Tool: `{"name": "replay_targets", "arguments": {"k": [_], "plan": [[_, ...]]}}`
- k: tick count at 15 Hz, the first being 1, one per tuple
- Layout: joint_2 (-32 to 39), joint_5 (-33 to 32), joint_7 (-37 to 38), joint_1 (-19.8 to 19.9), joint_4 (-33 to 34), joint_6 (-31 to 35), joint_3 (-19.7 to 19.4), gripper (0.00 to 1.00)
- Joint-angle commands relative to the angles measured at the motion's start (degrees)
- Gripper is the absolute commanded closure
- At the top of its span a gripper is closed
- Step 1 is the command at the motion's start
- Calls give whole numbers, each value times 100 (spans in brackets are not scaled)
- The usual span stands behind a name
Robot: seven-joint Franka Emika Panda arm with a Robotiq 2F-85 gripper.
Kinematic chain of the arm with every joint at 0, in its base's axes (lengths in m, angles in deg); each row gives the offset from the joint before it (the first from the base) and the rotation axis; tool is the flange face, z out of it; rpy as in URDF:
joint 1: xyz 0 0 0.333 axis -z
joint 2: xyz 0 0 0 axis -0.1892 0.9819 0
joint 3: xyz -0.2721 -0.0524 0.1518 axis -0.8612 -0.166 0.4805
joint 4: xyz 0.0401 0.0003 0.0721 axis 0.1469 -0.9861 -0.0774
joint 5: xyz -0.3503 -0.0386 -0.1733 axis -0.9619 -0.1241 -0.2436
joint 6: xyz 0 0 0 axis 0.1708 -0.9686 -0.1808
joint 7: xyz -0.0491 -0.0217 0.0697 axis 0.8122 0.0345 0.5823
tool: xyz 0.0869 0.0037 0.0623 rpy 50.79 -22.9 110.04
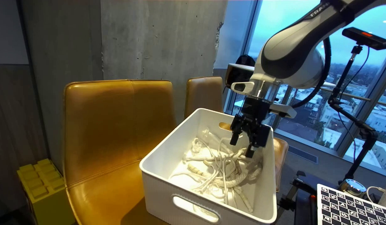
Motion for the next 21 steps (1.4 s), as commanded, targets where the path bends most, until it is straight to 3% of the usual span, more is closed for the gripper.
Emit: {"name": "replay_targets", "arguments": {"k": [1, 5, 7, 8, 11, 16, 18, 21], "plan": [[642, -621, 81, 141, 107, 950, 251, 0], [1308, -1588, 345, 78, 90, 2094, 315, 0], [1449, -2108, 656, 33, 36, 2522, 286, 26], [1407, -2337, 822, 17, -20, 2546, 284, 32], [1107, -2775, 1349, -33, -137, 2367, 368, 58], [349, -2790, 1717, 71, -193, 1954, 871, 95], [-95, -2722, 1757, 100, -140, 1659, 1046, 100], [-708, -2528, 1780, 77, 68, 1069, 1167, 99]]}}
